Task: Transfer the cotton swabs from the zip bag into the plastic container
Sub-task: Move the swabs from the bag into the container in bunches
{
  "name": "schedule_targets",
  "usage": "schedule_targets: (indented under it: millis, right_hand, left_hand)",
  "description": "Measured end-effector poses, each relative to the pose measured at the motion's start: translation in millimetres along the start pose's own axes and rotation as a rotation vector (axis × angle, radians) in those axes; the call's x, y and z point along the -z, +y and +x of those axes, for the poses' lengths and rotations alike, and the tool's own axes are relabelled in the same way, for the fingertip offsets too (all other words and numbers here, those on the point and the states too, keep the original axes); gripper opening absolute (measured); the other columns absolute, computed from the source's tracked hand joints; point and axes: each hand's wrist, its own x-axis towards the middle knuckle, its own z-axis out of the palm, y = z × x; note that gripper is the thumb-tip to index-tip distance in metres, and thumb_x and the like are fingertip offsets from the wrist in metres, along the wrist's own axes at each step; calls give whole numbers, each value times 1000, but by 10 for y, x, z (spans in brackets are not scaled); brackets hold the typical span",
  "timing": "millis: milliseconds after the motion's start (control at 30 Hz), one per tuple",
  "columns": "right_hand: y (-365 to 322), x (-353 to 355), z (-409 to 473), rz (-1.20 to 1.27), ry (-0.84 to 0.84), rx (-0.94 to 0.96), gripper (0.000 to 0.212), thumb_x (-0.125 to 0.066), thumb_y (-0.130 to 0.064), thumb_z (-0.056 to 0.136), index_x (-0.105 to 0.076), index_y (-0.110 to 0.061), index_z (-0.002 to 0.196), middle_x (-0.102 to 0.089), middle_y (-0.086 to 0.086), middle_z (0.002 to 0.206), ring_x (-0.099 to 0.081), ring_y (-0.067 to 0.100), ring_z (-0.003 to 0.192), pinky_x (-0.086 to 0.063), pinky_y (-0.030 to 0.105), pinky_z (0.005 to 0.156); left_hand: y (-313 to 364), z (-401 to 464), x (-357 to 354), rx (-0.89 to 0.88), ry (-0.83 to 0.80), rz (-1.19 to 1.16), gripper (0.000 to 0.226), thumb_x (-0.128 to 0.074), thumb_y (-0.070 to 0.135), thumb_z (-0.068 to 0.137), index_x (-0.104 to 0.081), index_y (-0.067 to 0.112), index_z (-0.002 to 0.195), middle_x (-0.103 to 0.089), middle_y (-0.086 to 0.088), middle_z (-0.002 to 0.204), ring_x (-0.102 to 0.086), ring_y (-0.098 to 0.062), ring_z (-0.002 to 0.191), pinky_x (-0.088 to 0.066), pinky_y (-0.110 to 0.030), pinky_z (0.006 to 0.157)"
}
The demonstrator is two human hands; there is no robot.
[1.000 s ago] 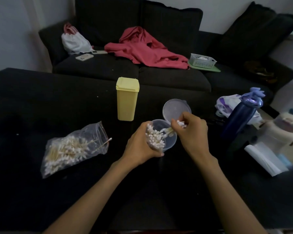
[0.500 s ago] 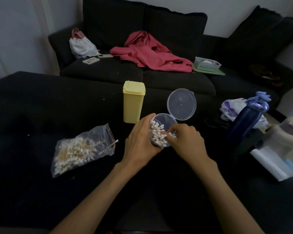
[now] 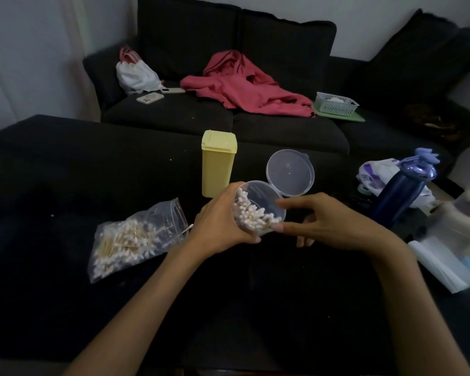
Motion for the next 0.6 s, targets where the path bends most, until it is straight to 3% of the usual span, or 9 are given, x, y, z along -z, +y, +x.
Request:
schedule_targets:
  millis: [133, 267, 367, 600]
  right_hand:
    - [21, -69, 39, 127, -122, -9, 25, -58, -29, 89, -58, -38, 112, -59, -17, 104, -70, 15, 75, -55, 18, 61]
    - [48, -138, 89, 90, -73, 4, 18, -60, -27, 88, -69, -23, 103, -67, -13, 91, -69, 15, 64, -50, 15, 54]
    - [25, -229, 155, 67, -42, 26, 6, -64, -30, 85, -69, -32, 87, -71, -6, 93, -67, 14, 60, -48, 14, 51]
    - [-26, -187, 183, -8, -132, -84, 24, -50, -31, 95, -67, -20, 110, -70, 2, 102, -68, 10, 62, -49, 16, 55]
  left_hand:
    - [-6, -3, 21, -9, -56, 17, 95, -90, 35, 51, -39, 39, 130, -54, 19, 121, -52, -4, 114, -48, -37, 96]
    - [-7, -9, 24, -13, -85, 16, 96, -90, 36, 50, -39, 38, 131, -56, 17, 122, -51, -4, 116, -47, -38, 98]
    - [-31, -3, 21, 17, -121, -9, 95, -90, 33, 51, -40, 38, 131, -57, 16, 122, -52, -5, 117, -47, -40, 100]
    - [-116, 7, 39, 101, -144, -59, 94, -91, 36, 46, -44, 38, 128, -60, 18, 117, -56, -2, 111, -48, -37, 98]
